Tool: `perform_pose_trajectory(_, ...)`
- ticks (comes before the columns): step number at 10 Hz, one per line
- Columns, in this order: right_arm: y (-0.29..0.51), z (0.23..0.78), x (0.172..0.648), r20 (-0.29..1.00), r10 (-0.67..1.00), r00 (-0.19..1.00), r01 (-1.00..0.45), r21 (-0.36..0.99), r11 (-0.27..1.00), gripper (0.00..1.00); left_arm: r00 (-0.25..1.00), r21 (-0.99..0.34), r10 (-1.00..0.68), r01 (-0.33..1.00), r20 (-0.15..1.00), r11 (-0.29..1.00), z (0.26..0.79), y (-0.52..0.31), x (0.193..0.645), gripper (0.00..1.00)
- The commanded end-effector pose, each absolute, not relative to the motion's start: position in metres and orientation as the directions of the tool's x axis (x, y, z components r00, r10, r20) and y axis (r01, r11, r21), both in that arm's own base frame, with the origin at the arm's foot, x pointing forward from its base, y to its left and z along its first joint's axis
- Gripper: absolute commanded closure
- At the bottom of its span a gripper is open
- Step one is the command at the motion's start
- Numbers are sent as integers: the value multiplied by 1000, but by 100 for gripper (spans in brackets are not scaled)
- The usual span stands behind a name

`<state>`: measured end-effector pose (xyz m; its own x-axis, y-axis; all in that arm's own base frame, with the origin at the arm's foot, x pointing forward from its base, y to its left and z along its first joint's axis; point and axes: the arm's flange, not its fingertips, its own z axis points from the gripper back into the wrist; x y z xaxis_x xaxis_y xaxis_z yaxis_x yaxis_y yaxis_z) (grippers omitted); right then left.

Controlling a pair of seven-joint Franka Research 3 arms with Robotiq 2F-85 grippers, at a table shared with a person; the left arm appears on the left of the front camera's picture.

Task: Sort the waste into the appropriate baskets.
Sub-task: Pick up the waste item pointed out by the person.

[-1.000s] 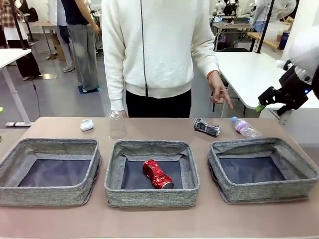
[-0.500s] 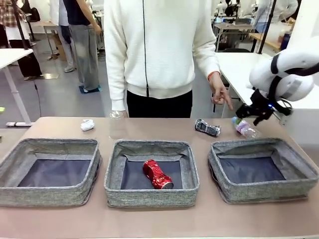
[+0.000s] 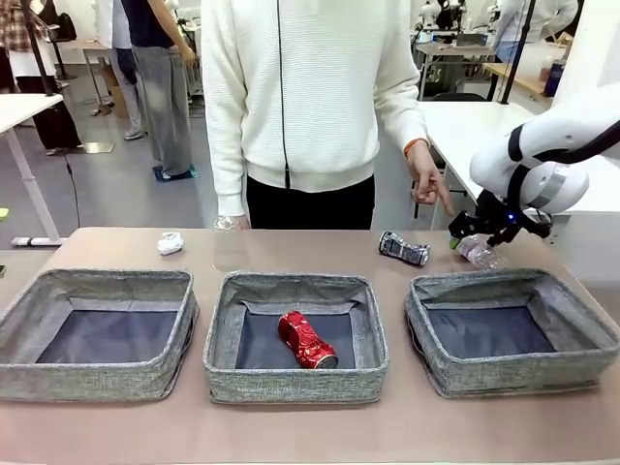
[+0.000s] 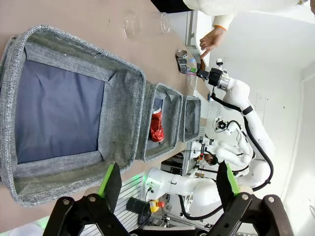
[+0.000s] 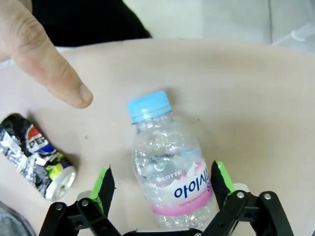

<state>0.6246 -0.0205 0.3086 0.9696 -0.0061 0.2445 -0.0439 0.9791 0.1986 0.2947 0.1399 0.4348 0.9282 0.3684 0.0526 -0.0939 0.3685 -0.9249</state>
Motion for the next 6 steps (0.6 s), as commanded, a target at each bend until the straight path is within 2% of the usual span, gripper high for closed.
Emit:
perform_pose_trajectory(1,-20,314,619,245,-25,969,-20,179,984,0,930,-929,360,-67,74,364,434,140,292,0)
perform_pose_trajectory(2,-22,315,617,233,-4,972,-40,182,983,0,930,-929,360,-67,74,364,434,140,292,0)
perform_pose_trajectory(3,-23,315,615,240,-9,971,-37,186,982,60,930,-929,360,-67,74,364,434,140,292,0)
perform_pose_trajectory(4,-25,315,615,237,-12,971,-32,180,983,60,930,-929,360,-67,74,364,434,140,292,0)
perform_pose_trajectory(5,-26,313,616,233,-20,972,-18,162,987,100,930,-929,360,-67,74,364,434,140,292,0)
perform_pose_trajectory(6,-26,312,616,226,-15,974,-23,166,986,65,930,-929,360,-67,74,364,434,140,292,0)
